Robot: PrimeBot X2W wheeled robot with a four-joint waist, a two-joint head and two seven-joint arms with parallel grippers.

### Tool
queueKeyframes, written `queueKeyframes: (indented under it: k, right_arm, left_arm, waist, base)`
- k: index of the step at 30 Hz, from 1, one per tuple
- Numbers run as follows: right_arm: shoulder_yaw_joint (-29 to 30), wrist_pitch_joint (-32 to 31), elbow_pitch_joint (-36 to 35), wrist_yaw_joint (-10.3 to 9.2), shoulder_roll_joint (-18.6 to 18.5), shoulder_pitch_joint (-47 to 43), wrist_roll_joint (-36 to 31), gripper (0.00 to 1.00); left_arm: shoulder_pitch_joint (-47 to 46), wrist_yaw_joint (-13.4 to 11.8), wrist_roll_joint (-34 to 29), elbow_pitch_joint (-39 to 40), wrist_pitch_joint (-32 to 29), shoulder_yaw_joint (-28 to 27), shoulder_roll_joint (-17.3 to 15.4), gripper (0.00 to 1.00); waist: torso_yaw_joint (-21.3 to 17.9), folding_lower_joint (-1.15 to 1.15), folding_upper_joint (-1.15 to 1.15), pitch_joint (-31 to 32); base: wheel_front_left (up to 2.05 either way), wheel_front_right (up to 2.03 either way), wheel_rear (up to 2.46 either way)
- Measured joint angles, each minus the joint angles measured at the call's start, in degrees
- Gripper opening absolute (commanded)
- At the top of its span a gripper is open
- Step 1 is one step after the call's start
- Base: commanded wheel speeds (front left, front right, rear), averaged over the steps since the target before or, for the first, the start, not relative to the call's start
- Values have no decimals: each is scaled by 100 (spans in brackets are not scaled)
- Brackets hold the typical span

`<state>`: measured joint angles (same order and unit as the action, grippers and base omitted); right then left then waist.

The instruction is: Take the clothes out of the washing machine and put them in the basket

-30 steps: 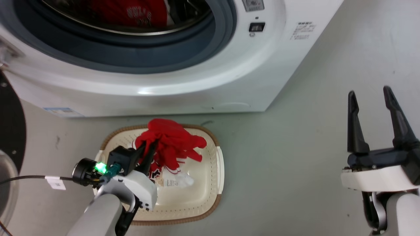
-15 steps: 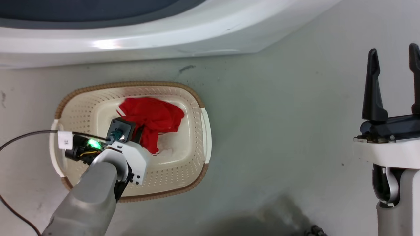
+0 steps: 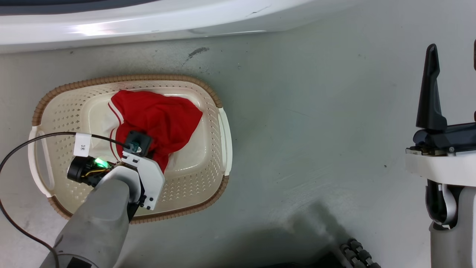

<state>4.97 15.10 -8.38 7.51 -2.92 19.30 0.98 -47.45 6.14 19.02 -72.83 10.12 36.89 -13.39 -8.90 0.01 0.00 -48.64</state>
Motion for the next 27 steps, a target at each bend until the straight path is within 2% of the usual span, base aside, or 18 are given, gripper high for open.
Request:
queueKeyframes:
  k: [1,2,3,10,17,27]
  right_arm:
    - [-1,-1,8,0,0,10,-1,100]
    - [-4,-1,20,0,0,12,-2,100]
    - [-4,-1,31,0,0,12,-3,100]
    - [-98,0,147,1,1,-18,-52,100]
    - [-144,-1,294,0,0,-283,-158,100]
    - [-141,0,446,0,1,-669,-318,100]
  left_arm:
    - [3,1,9,-11,-16,15,20,22]
    - [11,1,11,-21,-11,33,34,94]
    - [23,2,23,-33,-3,46,62,100]
    - [247,36,80,-63,255,109,182,100]
    - [561,11,311,86,471,-89,372,100]
    - [1456,-407,386,1726,494,-842,268,100]
  waist:
    - [1,0,0,11]
    - [3,0,0,30]
    - [8,0,0,57]
    - [72,-1,0,433]
    - [194,-1,0,1055]
    - [501,-2,0,1973]
  base:
    - [0,0,0]
    - [0,0,0]
    - [0,0,0]
    - [0,0,0]
    - [0,0,0]
    - [0,0,0]
